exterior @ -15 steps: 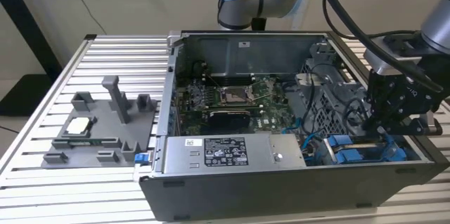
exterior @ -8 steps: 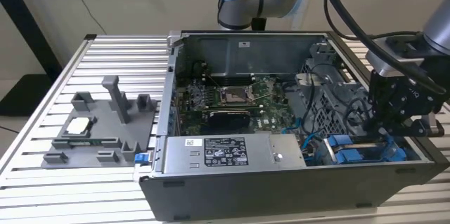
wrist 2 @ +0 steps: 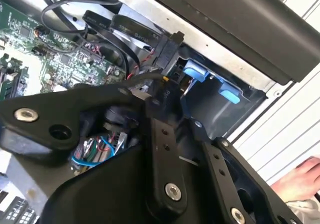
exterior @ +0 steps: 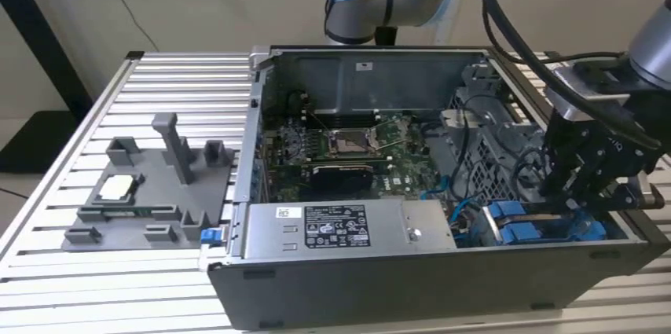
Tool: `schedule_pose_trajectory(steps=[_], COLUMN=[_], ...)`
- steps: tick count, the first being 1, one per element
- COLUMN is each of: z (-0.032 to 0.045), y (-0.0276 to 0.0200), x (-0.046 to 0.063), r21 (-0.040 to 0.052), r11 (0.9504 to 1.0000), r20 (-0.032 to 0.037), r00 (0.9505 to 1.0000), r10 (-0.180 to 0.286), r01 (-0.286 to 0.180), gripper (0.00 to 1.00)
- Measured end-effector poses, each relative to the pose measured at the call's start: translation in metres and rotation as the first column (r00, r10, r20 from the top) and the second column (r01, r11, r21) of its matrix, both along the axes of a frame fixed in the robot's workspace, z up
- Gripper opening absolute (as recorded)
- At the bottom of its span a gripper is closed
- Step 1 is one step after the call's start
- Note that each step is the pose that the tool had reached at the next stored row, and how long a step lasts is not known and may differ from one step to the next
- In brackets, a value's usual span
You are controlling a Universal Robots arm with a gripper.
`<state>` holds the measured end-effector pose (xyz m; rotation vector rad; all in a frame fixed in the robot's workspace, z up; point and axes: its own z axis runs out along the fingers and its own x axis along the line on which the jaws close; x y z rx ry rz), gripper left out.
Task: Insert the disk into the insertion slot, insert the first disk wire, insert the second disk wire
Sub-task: 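Insert the first disk wire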
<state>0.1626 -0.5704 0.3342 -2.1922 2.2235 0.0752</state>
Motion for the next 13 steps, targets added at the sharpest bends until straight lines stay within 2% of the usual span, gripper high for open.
schedule_pose_trajectory(steps=[1, 2, 6, 9, 13], z=[0.0042, 0.0086, 0.0228, 0.0266, 0.0295], y=[0.0001, 0.0001, 0.0001, 0.0005, 0.0009], x=[0.000, 0.000, 0.000, 0.000, 0.000], r21=[0.0000, -0.0004, 0.0010, 0.0073, 0.0154], r11=[1.0000, 1.0000, 1.0000, 1.0000, 0.9999], r20=[0.0000, 0.0000, 0.0004, 0.0040, 0.0153], r00=[1.0000, 1.0000, 1.0000, 1.0000, 0.9999], r10=[0.000, 0.000, 0.000, 0.000, -0.001], r01=[0.000, 0.000, 0.000, 0.000, 0.001], gripper=[0.26, 0.33, 0.33, 0.33, 0.33])
